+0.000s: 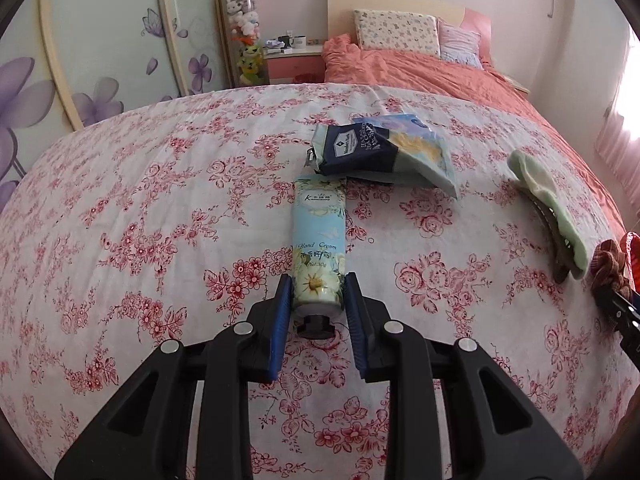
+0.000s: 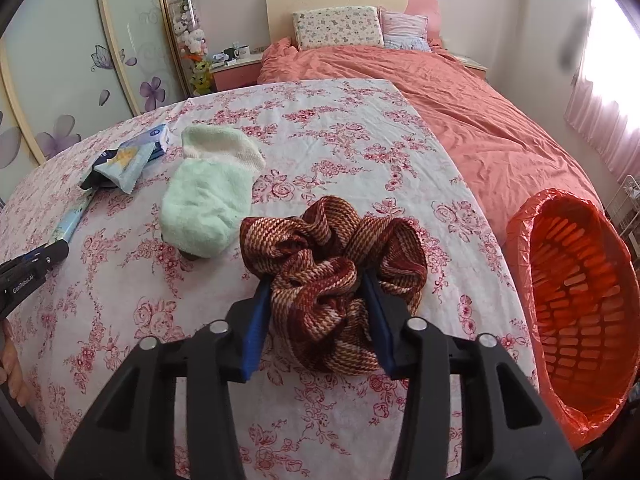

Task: Collect trash
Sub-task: 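Lift the tube and scrunchie toward the orange basket with both grippers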

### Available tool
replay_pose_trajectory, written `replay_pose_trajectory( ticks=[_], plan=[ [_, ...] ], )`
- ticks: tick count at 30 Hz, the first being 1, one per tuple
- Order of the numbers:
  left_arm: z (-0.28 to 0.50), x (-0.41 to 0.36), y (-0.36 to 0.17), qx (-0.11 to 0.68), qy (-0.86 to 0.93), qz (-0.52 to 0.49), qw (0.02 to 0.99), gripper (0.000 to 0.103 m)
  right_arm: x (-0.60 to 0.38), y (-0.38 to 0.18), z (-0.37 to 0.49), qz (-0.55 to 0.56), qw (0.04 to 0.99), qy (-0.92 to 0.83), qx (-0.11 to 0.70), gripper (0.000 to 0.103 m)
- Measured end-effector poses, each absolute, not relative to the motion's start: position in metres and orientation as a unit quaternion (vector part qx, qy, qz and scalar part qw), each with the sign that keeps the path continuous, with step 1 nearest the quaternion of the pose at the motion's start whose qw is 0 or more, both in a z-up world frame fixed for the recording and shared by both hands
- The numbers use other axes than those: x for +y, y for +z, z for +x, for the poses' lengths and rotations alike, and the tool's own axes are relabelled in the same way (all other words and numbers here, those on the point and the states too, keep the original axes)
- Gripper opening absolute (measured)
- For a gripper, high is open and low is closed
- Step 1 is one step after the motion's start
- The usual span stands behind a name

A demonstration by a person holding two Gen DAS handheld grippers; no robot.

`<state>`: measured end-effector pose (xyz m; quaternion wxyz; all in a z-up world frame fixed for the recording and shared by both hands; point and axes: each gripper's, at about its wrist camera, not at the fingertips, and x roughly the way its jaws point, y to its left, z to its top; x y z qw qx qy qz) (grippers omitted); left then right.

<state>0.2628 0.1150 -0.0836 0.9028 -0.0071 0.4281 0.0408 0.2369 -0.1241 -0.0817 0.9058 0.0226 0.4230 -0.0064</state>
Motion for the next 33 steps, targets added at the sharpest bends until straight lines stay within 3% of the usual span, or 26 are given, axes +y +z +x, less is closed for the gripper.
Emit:
replay_pose_trajectory(
  ticks=[3,8,33],
  plan=[
    [0.264,0.115,-0.084,0.428,0.039,-0.005,0.903,0.027,-0.128,-0.080,0.234,0.027,0.908,0.000,0.419,0.025],
    [0.261,0.116,-0.083,0.423,0.037,-0.009,0.905,0.027,-0.133,-0.075,0.226,0.041,0.910,0.011,0.413,0.019],
    [0.237,0.118,-0.079,0.412,0.028,-0.017,0.910,0.026,-0.127,-0.054,0.195,0.021,0.917,0.016,0.398,0.018]
  ],
)
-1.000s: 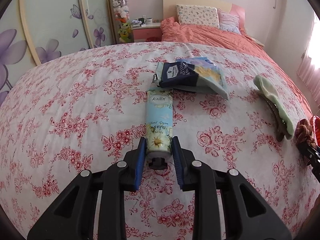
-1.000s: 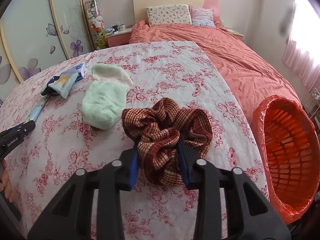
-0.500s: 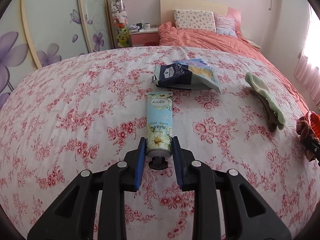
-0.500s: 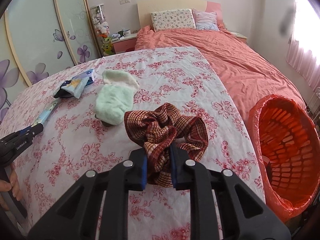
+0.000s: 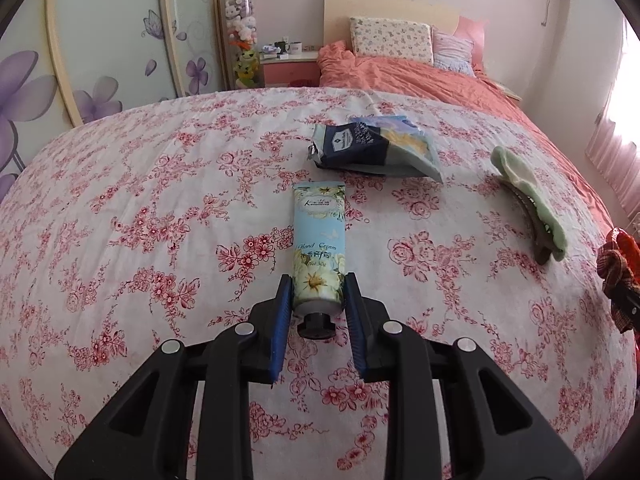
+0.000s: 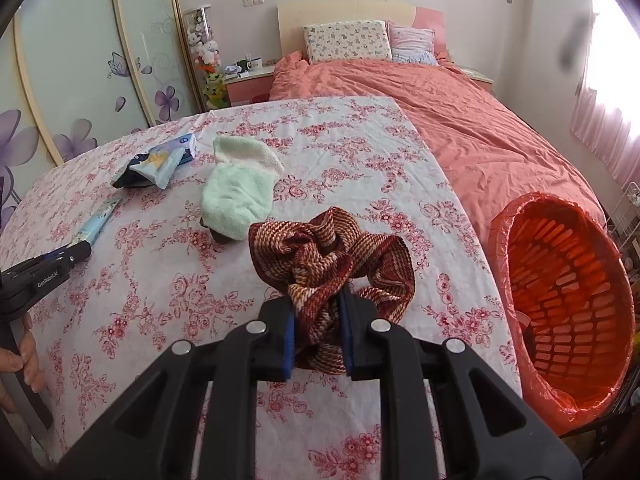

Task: Collect trash
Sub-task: 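Lift the tube and scrunchie toward the orange basket with both grippers, then carry the tube and scrunchie over the orange basket with both grippers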

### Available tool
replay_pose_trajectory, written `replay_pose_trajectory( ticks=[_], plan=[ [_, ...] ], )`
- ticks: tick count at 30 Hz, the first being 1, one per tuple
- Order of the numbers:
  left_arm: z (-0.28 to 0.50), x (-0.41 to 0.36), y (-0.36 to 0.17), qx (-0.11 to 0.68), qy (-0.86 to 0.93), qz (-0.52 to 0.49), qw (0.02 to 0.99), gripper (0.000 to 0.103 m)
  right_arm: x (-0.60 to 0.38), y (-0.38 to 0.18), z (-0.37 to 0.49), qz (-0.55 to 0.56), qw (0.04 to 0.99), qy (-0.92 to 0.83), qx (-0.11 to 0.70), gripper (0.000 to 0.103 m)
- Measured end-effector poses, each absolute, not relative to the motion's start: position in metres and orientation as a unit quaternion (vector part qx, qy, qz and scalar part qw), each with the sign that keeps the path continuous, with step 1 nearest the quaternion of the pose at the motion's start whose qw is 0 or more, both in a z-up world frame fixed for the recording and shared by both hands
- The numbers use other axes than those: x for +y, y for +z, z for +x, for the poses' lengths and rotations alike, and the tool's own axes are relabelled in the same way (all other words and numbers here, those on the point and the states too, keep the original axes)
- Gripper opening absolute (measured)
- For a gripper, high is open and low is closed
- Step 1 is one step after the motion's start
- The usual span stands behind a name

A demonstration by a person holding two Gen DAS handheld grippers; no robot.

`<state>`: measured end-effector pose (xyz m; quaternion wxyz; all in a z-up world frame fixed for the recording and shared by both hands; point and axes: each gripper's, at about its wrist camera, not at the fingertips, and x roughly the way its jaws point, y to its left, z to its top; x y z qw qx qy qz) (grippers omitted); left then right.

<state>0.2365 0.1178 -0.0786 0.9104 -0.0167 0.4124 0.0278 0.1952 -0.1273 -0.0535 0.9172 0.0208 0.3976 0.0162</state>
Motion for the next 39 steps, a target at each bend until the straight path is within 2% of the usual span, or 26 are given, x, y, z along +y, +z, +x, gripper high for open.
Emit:
replay_pose_trajectory(
  ticks=[10,21,39],
  plan=[
    [0.211,0.099,-0.036,0.373,0.007,-0.012,0.928,0.026,-0.141,-0.006,0.165,0.033,0.936,0.018,0.349,0.018],
    [0.183,0.038,0.014,0.321,-0.041,0.044,0.945,0.026,-0.170,0.024,0.130,0.040,0.949,-0.013,0.314,0.018],
    [0.158,-0.062,0.030,0.290,-0.134,0.075,0.945,0.026,-0.246,0.041,0.077,0.079,0.955,-0.075,0.275,0.018]
  ],
)
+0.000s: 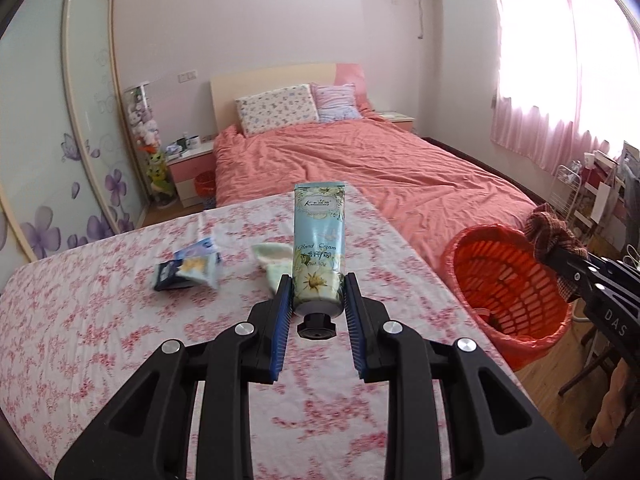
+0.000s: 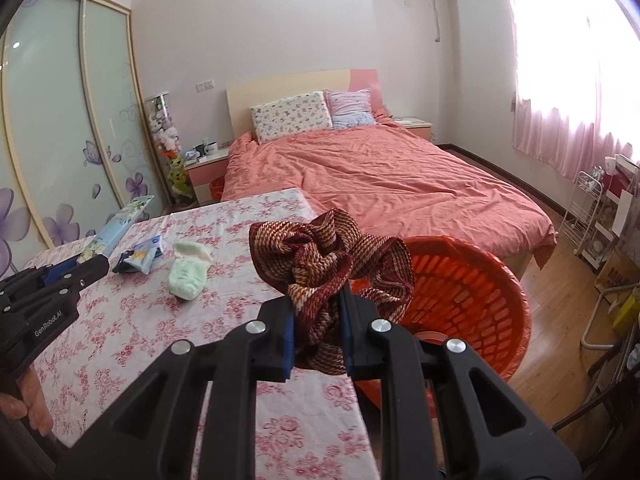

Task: Collect trash
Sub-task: 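Carry the tube and scrunchie over the orange basket with both grippers, then open both grippers to drop the tube and scrunchie into the basket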

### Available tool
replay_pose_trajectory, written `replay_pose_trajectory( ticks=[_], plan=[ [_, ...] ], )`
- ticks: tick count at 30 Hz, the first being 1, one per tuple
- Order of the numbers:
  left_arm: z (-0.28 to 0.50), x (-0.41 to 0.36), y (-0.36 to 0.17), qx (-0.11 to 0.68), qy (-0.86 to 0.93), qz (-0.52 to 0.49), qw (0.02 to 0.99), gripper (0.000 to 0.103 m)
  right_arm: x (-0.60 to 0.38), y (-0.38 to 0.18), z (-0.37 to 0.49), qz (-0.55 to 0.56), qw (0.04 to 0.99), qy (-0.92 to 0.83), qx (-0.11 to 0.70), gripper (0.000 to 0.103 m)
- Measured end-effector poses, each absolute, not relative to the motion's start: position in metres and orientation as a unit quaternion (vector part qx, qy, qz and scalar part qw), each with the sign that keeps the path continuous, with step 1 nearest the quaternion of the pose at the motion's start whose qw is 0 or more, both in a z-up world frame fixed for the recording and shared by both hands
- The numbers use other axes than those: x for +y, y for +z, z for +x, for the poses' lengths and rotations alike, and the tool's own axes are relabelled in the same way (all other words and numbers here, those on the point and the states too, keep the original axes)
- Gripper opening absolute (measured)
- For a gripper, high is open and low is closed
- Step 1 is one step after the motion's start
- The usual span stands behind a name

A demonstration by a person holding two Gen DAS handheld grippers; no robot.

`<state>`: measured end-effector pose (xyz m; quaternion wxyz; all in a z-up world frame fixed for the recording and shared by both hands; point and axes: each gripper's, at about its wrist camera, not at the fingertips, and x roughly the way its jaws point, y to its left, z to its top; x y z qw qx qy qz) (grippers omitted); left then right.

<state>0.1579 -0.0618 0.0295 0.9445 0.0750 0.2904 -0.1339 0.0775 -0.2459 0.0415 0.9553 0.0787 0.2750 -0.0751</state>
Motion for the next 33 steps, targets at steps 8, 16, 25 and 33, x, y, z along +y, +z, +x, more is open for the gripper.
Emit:
replay_pose_trajectory(
  ticks=[8,16,25,33],
  plan=[
    [0.157,-0.114,0.025,0.291,-0.188,0.071,0.935,0.026,-0.290,0.037,0.068,0.103,0.953,-0.105,0.266,0.018],
    [0.158,-0.166,0.013,0.294,-0.250,0.071,0.920,0.026,-0.327,0.024,0.071,0.125,0.947,-0.124,0.268,0.018],
    [0.164,-0.213,-0.003,0.302,-0.299,0.073,0.902,0.027,-0.373,0.006,0.079,0.151,0.941,-0.138,0.269,0.018],
    [0.175,-0.246,-0.021,0.318,-0.321,0.081,0.888,0.027,-0.408,-0.013,0.093,0.188,0.934,-0.131,0.273,0.020]
  ],
)
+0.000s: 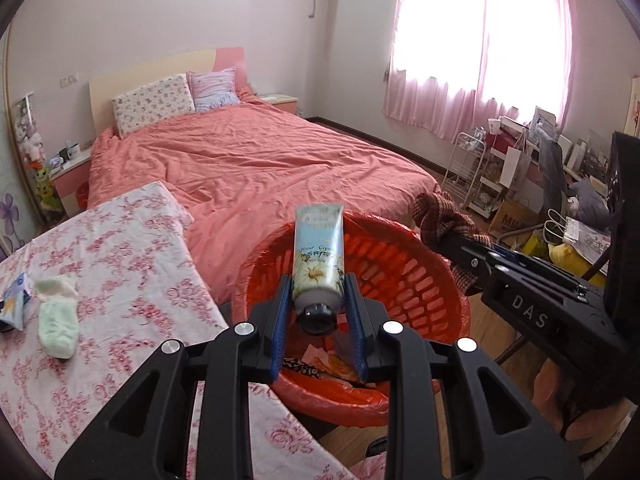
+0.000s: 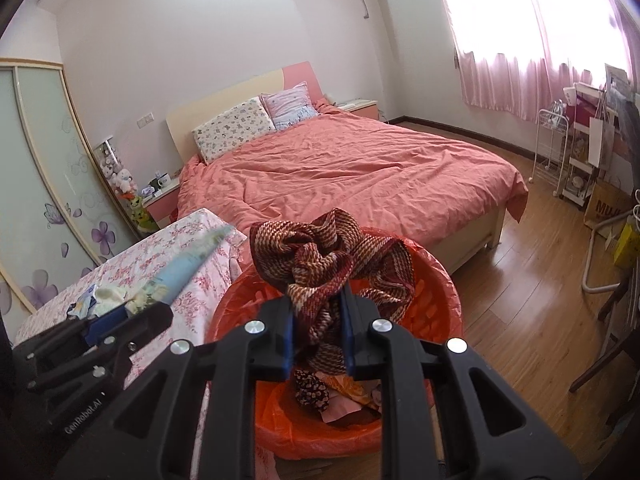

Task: Collect trash
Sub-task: 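Open both grippers to drop the tube and scrunchie into the basket, then move both open grippers back over the bed toward the remaining items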

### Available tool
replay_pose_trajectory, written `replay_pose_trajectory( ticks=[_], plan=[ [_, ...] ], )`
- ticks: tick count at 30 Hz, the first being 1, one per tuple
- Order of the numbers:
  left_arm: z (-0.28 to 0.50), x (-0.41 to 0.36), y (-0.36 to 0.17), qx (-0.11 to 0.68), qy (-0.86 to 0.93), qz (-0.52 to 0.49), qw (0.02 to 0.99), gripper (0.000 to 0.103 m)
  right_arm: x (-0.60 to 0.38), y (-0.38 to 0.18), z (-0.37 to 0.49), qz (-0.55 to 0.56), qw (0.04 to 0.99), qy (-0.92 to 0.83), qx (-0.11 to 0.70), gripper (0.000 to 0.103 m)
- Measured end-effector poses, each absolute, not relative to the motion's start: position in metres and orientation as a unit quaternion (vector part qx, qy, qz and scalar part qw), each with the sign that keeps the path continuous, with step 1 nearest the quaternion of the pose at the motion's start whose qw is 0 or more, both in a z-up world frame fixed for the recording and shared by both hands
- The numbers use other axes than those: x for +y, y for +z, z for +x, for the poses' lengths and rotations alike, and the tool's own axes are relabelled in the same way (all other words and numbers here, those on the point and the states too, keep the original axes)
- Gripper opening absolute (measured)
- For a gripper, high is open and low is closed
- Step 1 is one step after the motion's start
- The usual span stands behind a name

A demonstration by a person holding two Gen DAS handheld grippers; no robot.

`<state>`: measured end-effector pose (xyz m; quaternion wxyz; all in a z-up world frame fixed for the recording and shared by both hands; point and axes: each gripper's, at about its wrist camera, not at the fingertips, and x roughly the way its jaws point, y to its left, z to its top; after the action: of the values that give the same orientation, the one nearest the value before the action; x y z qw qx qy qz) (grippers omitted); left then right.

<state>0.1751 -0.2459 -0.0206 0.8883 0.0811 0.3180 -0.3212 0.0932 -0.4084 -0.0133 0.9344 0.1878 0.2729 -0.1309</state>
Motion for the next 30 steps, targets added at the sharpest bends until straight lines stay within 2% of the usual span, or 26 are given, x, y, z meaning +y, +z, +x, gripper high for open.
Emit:
replay_pose_trajectory(
  ticks=[2,4,5,8,9,12,16,22,24,30],
  plan=[
    [0.181,-0.252,-0.027,0.327,-0.320,0.083,0.885,0.027,-0.417,-0.019,0.099,0.197,0.932,-0.128,0.274,0.022],
    [0.187,-0.257,-0.037,0.341,-0.317,0.087,0.881,0.027,-0.424,-0.027,0.106,0.204,0.930,-0.126,0.279,0.029],
    [0.189,-0.258,-0.040,0.345,-0.313,0.088,0.880,0.027,-0.426,-0.031,0.109,0.207,0.928,-0.126,0.282,0.036],
    [0.190,-0.256,-0.046,0.355,-0.298,0.094,0.881,0.038,-0.428,-0.042,0.116,0.211,0.924,-0.125,0.293,0.041],
    [0.190,-0.253,-0.047,0.355,-0.291,0.096,0.883,0.044,-0.427,-0.043,0.116,0.210,0.924,-0.126,0.295,0.047],
    [0.191,-0.239,-0.044,0.354,-0.274,0.091,0.890,0.052,-0.421,-0.044,0.115,0.203,0.924,-0.132,0.297,0.055],
    [0.191,-0.208,-0.037,0.345,-0.240,0.083,0.903,0.069,-0.408,-0.041,0.115,0.188,0.925,-0.140,0.300,0.061],
    [0.195,-0.149,-0.035,0.341,-0.169,0.085,0.921,0.086,-0.376,-0.031,0.118,0.156,0.928,-0.140,0.308,0.068],
    [0.200,-0.127,-0.036,0.347,-0.145,0.080,0.923,0.089,-0.361,-0.029,0.121,0.146,0.929,-0.133,0.314,0.069],
    [0.212,-0.057,-0.045,0.364,-0.082,0.066,0.925,0.090,-0.308,-0.030,0.137,0.109,0.931,-0.100,0.334,0.069]
  ],
)
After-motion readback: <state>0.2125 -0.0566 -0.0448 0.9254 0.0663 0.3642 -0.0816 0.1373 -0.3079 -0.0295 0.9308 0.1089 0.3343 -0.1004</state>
